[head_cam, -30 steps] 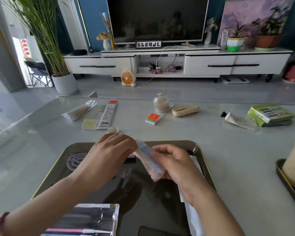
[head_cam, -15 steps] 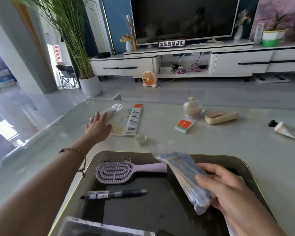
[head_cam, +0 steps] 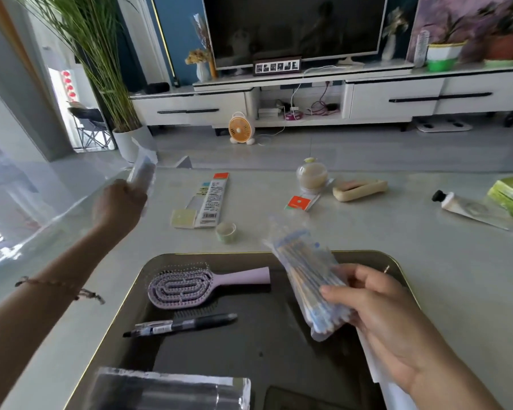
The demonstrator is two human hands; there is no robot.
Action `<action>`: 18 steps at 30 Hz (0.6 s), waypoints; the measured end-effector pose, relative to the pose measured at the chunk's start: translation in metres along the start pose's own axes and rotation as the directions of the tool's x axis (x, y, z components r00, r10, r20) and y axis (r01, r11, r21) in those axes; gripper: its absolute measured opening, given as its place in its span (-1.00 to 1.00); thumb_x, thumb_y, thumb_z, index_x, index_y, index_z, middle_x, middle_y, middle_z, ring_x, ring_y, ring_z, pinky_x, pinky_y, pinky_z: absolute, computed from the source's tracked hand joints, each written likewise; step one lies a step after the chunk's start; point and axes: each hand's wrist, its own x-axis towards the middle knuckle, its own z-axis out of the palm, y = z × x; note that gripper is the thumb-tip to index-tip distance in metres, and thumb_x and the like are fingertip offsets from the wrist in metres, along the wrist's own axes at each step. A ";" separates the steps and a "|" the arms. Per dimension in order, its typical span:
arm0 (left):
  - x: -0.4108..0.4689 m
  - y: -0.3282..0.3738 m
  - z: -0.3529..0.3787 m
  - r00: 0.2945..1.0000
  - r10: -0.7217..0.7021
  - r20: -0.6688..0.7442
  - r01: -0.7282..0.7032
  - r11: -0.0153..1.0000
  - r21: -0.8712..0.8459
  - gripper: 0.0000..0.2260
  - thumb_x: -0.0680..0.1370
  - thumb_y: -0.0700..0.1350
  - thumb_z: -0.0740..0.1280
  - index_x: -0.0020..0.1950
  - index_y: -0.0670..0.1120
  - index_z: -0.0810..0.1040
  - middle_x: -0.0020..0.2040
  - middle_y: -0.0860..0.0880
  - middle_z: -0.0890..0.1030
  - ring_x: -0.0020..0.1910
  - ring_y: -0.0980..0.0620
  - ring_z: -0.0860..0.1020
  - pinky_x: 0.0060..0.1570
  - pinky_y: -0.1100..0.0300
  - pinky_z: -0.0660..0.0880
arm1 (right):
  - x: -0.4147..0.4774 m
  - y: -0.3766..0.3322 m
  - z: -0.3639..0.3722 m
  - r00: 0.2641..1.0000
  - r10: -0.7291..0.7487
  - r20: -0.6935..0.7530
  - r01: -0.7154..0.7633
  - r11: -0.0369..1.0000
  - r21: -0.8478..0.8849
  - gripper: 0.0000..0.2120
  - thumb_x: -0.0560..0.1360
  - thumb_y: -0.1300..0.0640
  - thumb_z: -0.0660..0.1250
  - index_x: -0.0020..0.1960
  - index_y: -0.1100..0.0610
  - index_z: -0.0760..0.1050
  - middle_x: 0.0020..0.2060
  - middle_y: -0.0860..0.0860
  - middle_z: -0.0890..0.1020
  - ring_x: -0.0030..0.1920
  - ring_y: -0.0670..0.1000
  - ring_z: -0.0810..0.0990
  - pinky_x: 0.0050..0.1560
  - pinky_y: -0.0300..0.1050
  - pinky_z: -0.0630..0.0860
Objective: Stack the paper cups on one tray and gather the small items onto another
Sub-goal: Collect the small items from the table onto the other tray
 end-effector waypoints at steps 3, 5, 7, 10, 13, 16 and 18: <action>-0.061 0.035 -0.031 0.938 -0.008 0.346 0.218 0.791 -0.572 -0.90 0.48 -0.20 0.32 -0.23 -0.10 0.45 -0.26 -0.13 0.54 -0.47 0.02 0.54 -0.42 0.21 0.48 | -0.001 -0.008 0.001 0.999 0.030 0.032 -0.035 0.983 0.179 -0.90 0.43 0.40 0.28 -0.09 0.29 0.52 -0.25 0.20 0.61 -0.25 0.18 0.59 -0.22 0.19 0.57; -0.091 0.053 -0.036 0.843 0.067 0.534 0.344 0.695 -0.631 -0.84 0.51 -0.35 0.22 -0.16 -0.11 0.47 -0.33 -0.06 0.57 -0.54 0.14 0.54 -0.49 0.30 0.50 | -0.002 -0.013 0.002 0.996 0.010 0.090 -0.036 0.957 0.288 -0.89 0.45 0.30 0.29 -0.06 0.29 0.55 -0.23 0.17 0.60 -0.25 0.10 0.59 -0.24 0.05 0.56; -0.117 0.072 -0.032 0.777 0.123 0.618 0.400 0.661 -0.634 -0.78 0.51 -0.40 0.16 -0.15 -0.13 0.49 -0.39 -0.03 0.60 -0.54 0.13 0.56 -0.51 0.31 0.49 | -0.002 -0.017 0.002 0.984 -0.024 0.178 -0.049 0.918 0.395 -0.79 0.40 0.17 0.29 -0.07 0.25 0.62 -0.25 0.10 0.64 -0.28 0.00 0.62 -0.29 -0.12 0.57; -0.149 0.096 -0.024 0.712 0.169 0.682 0.465 0.614 -0.638 -0.75 0.51 -0.43 0.12 -0.13 -0.15 0.51 -0.35 -0.07 0.62 -0.50 0.10 0.59 -0.47 0.27 0.53 | -0.007 -0.019 -0.002 0.973 -0.059 0.225 -0.075 0.836 0.544 -0.75 0.48 0.10 0.23 -0.02 0.19 0.62 -0.19 0.06 0.66 -0.19 -0.06 0.64 -0.14 -0.19 0.57; -0.169 0.118 -0.019 0.687 0.200 0.699 0.483 0.593 -0.644 -0.81 0.55 -0.33 0.14 -0.07 -0.15 0.52 -0.21 -0.14 0.59 -0.35 0.02 0.60 -0.30 0.14 0.55 | -0.009 -0.020 0.004 0.986 -0.059 0.154 -0.009 0.912 0.410 -0.72 0.58 0.06 0.18 0.11 0.19 0.57 -0.09 0.10 0.69 -0.03 0.02 0.65 0.10 -0.03 0.52; -0.189 0.138 -0.014 0.677 0.261 0.688 0.439 0.607 -0.662 -0.69 0.60 0.02 0.16 0.04 -0.19 0.55 -0.17 -0.17 0.63 -0.26 -0.05 0.60 -0.13 0.09 0.56 | -0.016 -0.022 0.010 0.986 -0.117 0.123 0.088 0.972 0.218 -0.83 0.57 0.10 0.23 -0.03 0.17 0.54 -0.23 0.08 0.68 -0.19 -0.01 0.66 0.00 -0.06 0.55; -0.201 0.145 -0.008 0.699 0.285 0.656 0.388 0.619 -0.683 -0.70 0.56 0.03 0.22 -0.07 -0.21 0.56 -0.28 -0.12 0.63 -0.37 0.03 0.61 -0.24 0.19 0.57 | -0.020 -0.028 0.007 0.978 -0.159 0.137 0.161 0.987 0.003 -0.84 0.55 0.14 0.26 -0.20 0.12 0.48 -0.39 -0.03 0.60 -0.37 -0.11 0.56 -0.23 -0.23 0.50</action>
